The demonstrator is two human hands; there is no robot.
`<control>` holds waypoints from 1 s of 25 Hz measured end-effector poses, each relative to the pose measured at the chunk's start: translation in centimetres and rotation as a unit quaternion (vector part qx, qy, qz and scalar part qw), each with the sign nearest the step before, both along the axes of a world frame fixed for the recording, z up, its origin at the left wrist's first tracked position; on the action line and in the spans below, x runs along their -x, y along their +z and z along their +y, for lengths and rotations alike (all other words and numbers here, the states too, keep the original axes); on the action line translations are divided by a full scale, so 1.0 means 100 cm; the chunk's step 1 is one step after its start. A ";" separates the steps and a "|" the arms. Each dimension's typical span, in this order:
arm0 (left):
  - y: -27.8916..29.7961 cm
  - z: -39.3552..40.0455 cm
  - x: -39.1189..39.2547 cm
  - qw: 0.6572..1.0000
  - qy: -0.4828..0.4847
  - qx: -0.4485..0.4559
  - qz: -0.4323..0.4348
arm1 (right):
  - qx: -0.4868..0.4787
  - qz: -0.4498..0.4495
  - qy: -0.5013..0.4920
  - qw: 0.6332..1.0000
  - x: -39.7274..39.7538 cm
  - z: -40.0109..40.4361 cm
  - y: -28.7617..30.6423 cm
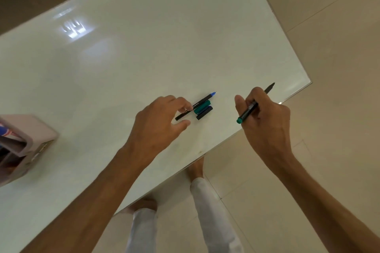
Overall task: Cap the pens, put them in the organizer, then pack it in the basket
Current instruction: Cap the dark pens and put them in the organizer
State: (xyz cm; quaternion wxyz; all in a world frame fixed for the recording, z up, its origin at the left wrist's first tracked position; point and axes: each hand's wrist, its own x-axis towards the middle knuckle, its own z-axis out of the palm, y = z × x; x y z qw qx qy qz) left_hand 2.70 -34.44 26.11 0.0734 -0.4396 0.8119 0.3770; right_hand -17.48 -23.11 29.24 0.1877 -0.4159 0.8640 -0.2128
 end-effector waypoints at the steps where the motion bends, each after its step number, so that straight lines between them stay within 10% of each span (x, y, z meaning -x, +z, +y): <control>1: -0.005 -0.007 0.006 0.997 -0.061 0.035 -0.024 | -0.007 -0.003 -0.004 1.000 0.005 0.004 0.000; 11: -0.023 -0.043 0.072 0.933 -0.309 0.167 -0.079 | -0.014 -0.022 0.004 1.000 0.012 0.038 -0.003; 18: -0.026 -0.038 0.076 0.930 -0.324 0.151 -0.089 | 0.112 -0.263 -0.136 0.948 0.012 0.028 0.019; 22: -0.021 -0.038 0.067 0.970 -0.229 0.076 -0.023 | 0.122 -0.334 -0.225 0.907 0.017 0.017 0.034; 25: 0.000 -0.040 0.051 0.984 0.047 -0.132 0.112 | 0.115 -0.380 -0.224 0.890 0.013 0.013 0.046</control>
